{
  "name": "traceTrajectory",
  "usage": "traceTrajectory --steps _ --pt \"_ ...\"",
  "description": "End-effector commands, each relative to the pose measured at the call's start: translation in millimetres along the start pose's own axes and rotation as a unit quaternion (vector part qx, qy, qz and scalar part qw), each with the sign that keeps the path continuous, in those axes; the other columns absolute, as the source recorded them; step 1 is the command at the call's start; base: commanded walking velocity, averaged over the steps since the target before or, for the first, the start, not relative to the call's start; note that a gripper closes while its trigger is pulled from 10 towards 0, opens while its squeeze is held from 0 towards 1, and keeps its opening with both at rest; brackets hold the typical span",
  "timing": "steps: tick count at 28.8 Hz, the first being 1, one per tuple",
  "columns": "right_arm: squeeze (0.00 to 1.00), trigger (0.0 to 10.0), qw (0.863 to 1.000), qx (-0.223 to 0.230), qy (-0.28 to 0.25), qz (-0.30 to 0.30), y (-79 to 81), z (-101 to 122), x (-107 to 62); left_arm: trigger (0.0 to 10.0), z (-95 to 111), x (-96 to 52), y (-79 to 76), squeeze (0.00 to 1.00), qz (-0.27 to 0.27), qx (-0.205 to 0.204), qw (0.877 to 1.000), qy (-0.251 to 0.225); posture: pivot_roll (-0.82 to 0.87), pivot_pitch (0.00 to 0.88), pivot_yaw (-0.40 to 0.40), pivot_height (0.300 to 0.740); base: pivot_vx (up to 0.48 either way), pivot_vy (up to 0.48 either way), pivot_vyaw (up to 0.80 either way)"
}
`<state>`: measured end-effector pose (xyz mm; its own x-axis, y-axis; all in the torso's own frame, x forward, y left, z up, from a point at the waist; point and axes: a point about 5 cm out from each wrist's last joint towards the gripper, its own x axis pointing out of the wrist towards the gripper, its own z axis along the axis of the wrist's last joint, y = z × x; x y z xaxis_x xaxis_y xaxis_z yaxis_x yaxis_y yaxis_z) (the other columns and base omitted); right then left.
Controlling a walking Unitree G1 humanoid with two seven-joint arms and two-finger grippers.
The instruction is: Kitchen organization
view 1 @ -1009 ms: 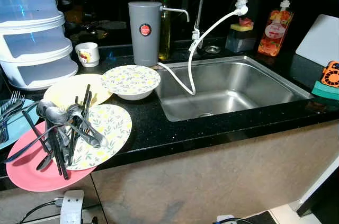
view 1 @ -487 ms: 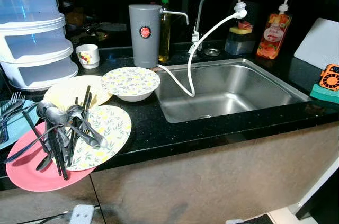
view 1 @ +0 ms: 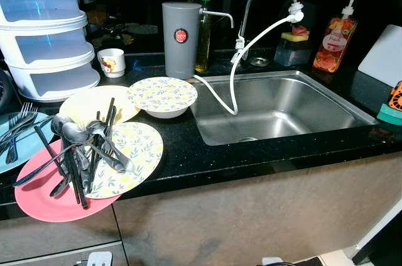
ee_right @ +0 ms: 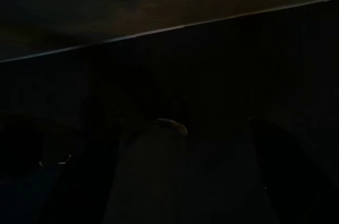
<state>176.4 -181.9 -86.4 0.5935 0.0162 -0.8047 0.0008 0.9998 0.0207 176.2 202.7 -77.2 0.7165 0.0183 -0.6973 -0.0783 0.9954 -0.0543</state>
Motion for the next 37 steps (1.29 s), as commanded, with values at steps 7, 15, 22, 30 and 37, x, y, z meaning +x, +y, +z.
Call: traceTrajectory --steps 7,15,22,30,37 --pt "0.00 10.0 1.000 -0.021 -0.019 0.004 5.2 9 1.9 10.0 10 2.1 11.5 0.00 0.026 0.007 1.000 -0.007 0.03 0.032 -0.003 0.740 0.000 0.000 0.57" --pt "0.00 10.0 1.000 0.003 -0.018 -0.017 2.5 7 1.2 10.0 15 2.0 14.4 0.00 0.014 0.013 1.000 -0.014 0.05 0.058 -0.002 0.740 0.000 0.000 0.58" --pt "0.00 10.0 0.999 0.010 -0.018 -0.027 -1.1 6 0.4 10.0 17 1.6 10.8 0.00 0.004 0.015 0.999 -0.028 0.05 0.061 0.002 0.740 0.000 0.000 0.00" --pt "0.00 10.0 0.999 0.014 -0.028 -0.028 -1.7 11 0.9 10.0 18 1.9 5.4 0.00 0.003 0.009 0.999 -0.037 0.03 0.071 0.001 0.740 0.000 -0.420 0.00" --pt "0.00 10.0 0.999 0.002 -0.028 -0.024 -3.9 11 0.7 10.0 18 1.1 3.1 0.00 0.014 -0.011 0.999 -0.046 0.03 0.077 -0.015 0.740 0.000 -0.480 0.00"
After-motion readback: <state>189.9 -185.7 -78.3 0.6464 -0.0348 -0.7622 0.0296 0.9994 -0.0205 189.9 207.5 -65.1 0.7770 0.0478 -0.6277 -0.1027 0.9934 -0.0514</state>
